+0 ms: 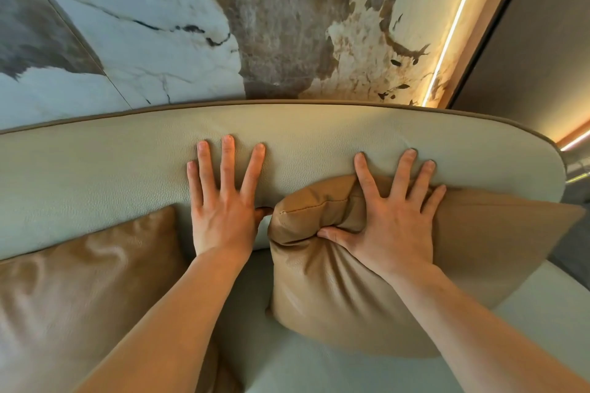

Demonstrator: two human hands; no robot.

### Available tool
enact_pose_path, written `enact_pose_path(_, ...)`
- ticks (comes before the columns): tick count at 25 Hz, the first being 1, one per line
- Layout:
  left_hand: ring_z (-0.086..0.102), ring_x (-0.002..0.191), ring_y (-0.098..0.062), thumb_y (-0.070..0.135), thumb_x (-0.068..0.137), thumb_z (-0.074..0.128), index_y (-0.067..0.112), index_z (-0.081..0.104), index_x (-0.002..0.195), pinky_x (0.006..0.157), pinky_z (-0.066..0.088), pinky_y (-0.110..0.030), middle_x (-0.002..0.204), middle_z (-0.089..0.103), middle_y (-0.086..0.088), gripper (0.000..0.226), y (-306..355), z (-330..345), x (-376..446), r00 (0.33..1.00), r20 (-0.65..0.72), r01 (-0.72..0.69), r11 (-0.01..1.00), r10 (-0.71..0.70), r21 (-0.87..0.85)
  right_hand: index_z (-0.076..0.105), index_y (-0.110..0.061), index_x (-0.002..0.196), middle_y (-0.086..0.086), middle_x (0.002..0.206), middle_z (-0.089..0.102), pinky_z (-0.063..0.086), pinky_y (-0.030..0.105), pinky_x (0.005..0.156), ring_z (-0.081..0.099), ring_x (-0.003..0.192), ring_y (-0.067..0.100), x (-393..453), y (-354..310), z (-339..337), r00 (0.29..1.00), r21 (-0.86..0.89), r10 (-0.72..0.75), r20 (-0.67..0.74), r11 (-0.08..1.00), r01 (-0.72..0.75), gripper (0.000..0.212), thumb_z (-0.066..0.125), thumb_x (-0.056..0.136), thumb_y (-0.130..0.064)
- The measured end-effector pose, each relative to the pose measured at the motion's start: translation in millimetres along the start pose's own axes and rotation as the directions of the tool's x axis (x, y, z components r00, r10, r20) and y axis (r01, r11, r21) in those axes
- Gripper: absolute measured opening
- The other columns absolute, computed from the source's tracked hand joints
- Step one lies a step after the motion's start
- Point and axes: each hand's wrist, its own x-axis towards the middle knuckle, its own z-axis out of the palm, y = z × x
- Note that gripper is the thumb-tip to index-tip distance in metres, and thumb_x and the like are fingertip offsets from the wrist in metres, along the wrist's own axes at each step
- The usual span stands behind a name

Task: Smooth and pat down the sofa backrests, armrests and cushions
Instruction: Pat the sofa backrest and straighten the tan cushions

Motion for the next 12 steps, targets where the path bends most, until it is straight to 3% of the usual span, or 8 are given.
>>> enact_pose_path(6,-0.009,0.158,-0.046,0.058,0.083,0.073,0.034,-0.003,0.165,0.128,0.002,-0.062,0.174,-0.001,-0.015,0.114,-3.4,-9.4,-0.1,0.999,0.049,-0.009,1.000,0.011,-0.026,-0.017,-0.046,0.160,0.029,0.168,-0.019,0.006,0.078,0.119,-0.012,0.152,0.059,-3.3,-0.4,-2.9,0.999,0.013,0.003,0.036,1.000,-0.004,0.132,0.033,0.055,-0.109)
enact_pose_path(9,-0.016,0.158,-0.043,0.061,0.084,0.071,0.040,-0.015,0.162,0.128,-0.003,-0.057,0.174,-0.011,-0.009,0.118,-9.1,-24.6,3.0,0.985,0.168,-0.029,0.999,0.035,-0.039,-0.024,-0.051,0.156,0.026,0.167,-0.028,0.001,0.077,0.119,-0.020,0.151,0.057,2.6,3.5,-19.9,0.982,0.040,-0.010,0.191,0.999,0.002,0.132,0.031,0.051,-0.110)
enact_pose_path(12,-0.020,0.158,-0.036,0.065,0.087,0.066,0.044,-0.019,0.159,0.130,0.002,-0.054,0.173,-0.022,-0.002,0.114,-25.6,-66.0,9.0,0.915,0.390,-0.066,0.992,0.104,-0.110,-0.025,-0.055,0.154,0.021,0.168,-0.029,-0.003,0.076,0.120,-0.020,0.153,0.054,4.2,13.7,-62.8,0.907,0.024,-0.038,0.420,0.999,0.031,0.132,0.031,0.049,-0.112)
